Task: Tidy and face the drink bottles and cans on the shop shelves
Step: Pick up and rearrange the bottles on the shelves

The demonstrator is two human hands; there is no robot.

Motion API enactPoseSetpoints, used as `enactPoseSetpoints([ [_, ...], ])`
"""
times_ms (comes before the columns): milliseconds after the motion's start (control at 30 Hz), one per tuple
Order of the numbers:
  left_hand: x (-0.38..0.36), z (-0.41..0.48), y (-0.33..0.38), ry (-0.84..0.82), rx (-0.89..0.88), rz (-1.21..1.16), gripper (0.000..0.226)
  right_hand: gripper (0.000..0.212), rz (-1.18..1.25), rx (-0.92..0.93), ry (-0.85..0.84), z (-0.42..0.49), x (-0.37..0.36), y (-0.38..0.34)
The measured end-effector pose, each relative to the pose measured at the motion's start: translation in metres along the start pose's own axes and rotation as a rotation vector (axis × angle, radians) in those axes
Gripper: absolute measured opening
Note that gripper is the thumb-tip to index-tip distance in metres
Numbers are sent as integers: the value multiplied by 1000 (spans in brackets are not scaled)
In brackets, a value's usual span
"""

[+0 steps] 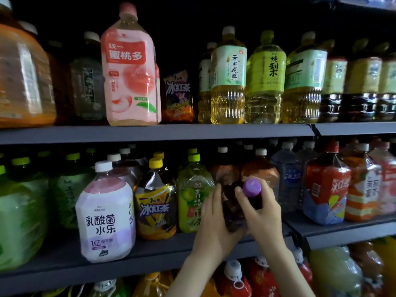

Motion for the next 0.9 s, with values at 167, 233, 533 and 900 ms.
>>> enactPoseSetpoints([
  [167,-7,7,7,10,65,-149,77,25,81,-35,29,-10,25,-11],
  [233,-3,7,15,-4,88,-172,76,23,76,-79,35,-4,34,-21],
  [533,65,50,97,-112,174,-82,87,21,57,-278,73,48,59,-119],
  [900,202,118,176,68,264,-141,65,76,130,-218,-396,97,41,-218],
])
Point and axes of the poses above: each hand's wrist, its own z-axis towards the middle knuckle, its own x-axis out of the back of the hand, y = z × x, the point moved 10 cm from there along z, towards the middle knuckle, and after that the axes turned 10 degrees about -x, right-handed, at the moved point
